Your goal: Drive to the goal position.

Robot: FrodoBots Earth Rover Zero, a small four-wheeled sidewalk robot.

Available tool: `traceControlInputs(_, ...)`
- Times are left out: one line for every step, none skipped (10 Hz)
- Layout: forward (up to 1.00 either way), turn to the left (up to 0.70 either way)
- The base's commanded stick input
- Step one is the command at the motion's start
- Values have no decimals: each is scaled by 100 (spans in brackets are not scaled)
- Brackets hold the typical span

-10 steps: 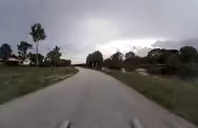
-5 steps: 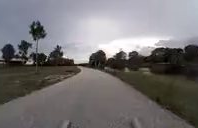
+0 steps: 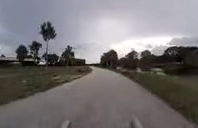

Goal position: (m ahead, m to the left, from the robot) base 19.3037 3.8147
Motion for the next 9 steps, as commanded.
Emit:
traceControlInputs(100,40)
traceControlInputs(100,9)
traceControlInputs(100,0)
traceControlInputs(100,0)
traceControlInputs(100,0)
traceControlInputs(100,0)
traceControlInputs(100,0)
traceControlInputs(100,0)
traceControlInputs(100,0)
